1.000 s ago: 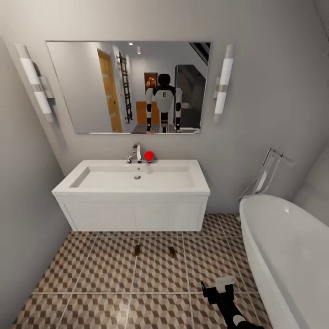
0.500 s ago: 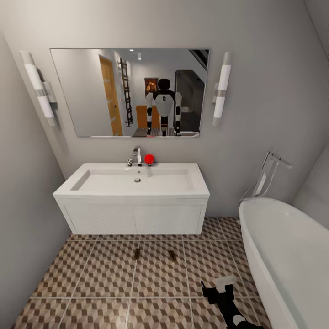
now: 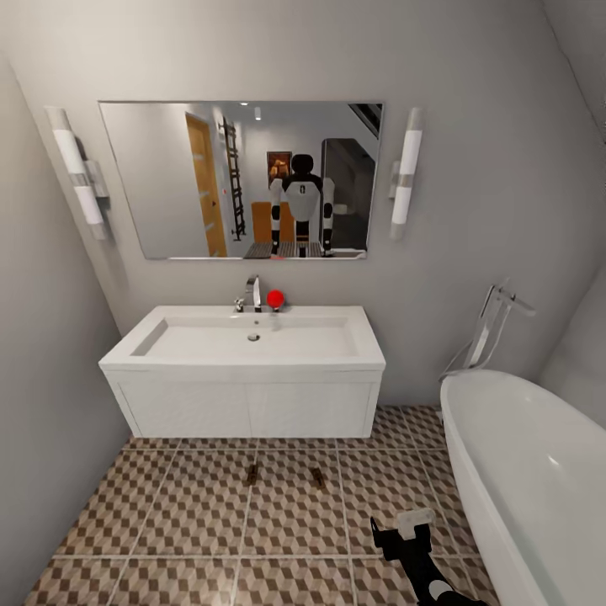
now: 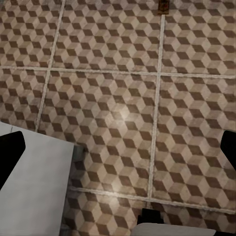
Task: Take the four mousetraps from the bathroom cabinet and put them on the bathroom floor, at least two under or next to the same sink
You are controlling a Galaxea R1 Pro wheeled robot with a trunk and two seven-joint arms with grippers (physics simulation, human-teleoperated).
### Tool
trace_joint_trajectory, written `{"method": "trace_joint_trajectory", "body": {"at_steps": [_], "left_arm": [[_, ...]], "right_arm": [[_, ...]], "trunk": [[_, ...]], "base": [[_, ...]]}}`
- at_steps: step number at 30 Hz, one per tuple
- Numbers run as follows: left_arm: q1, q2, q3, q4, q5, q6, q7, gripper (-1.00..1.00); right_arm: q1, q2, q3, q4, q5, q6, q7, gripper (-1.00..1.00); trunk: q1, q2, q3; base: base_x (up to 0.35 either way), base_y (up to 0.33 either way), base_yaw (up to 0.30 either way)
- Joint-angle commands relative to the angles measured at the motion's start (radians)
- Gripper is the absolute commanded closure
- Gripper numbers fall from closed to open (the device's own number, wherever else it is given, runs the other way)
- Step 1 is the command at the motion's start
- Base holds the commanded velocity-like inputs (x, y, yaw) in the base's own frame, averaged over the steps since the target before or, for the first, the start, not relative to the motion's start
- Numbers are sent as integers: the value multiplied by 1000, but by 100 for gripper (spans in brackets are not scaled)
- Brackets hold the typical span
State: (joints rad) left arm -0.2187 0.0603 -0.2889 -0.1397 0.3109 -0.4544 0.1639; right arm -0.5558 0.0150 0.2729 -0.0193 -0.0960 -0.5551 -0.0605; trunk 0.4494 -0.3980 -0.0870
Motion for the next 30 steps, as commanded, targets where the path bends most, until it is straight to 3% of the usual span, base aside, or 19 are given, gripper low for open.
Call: {"method": "trace_joint_trajectory", "body": {"at_steps": [1, 17, 30], "left_arm": [[-1, 0, -9, 0, 5, -2, 5, -100], [-1, 0, -9, 0, 4, -3, 5, -100], [-1, 0, -9, 0, 4, -3, 5, -100]], "right_arm": [[-1, 0, 9, 1, -10, -3, -2, -100], [-1, 2, 8, 1, -10, -3, -2, -100], [-1, 2, 9, 1, -10, -3, -2, -100]], "trunk": [[1, -2, 0], [1, -2, 24], [1, -2, 28]], "base": [[0, 0, 0], [0, 0, 0], [0, 0, 0]]}}
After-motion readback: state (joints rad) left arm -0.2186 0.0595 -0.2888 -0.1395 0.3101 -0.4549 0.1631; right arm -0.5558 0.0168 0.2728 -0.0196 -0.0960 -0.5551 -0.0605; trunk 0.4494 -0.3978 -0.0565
